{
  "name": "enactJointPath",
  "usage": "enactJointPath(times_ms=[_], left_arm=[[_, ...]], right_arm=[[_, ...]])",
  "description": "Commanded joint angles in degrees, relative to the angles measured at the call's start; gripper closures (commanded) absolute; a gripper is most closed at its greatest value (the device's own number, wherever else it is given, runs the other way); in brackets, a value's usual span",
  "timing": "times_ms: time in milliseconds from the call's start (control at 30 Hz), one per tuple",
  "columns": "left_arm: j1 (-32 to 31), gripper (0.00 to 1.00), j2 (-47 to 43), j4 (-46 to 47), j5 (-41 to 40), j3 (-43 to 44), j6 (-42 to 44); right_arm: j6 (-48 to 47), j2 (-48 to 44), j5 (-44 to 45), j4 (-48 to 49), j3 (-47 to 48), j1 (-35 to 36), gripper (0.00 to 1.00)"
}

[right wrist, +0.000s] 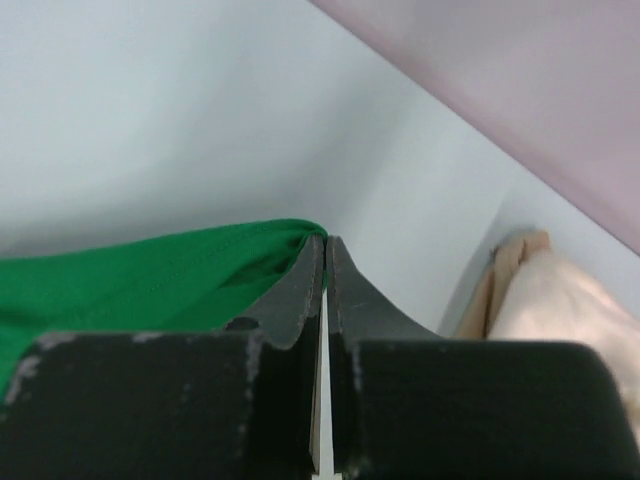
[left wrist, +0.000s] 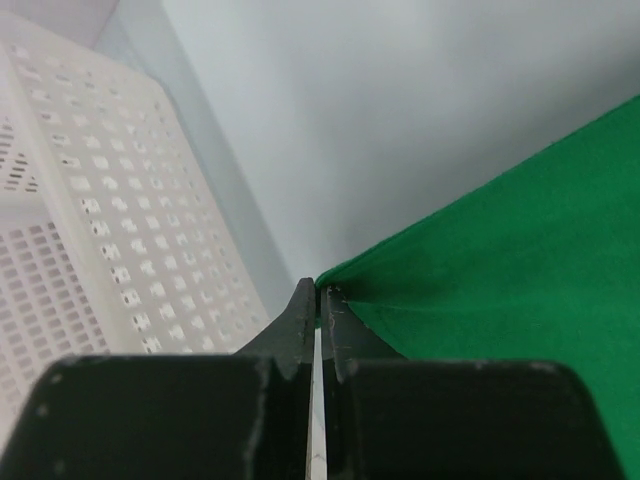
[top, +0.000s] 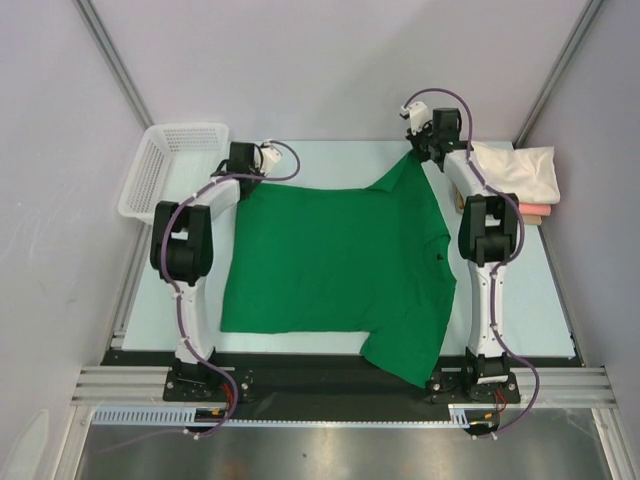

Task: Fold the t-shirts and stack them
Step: Flatten the tshirt out, then fold the tshirt

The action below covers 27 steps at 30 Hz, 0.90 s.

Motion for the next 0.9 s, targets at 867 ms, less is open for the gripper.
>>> enactJointPath(times_ms=[867], left_arm=[[0.8, 1.00, 11.5, -3.2, -3.8, 22.9, 1.9]], right_arm=[[6.4, 11.7, 1.4, 1.5, 20.7, 0.4, 1.00]])
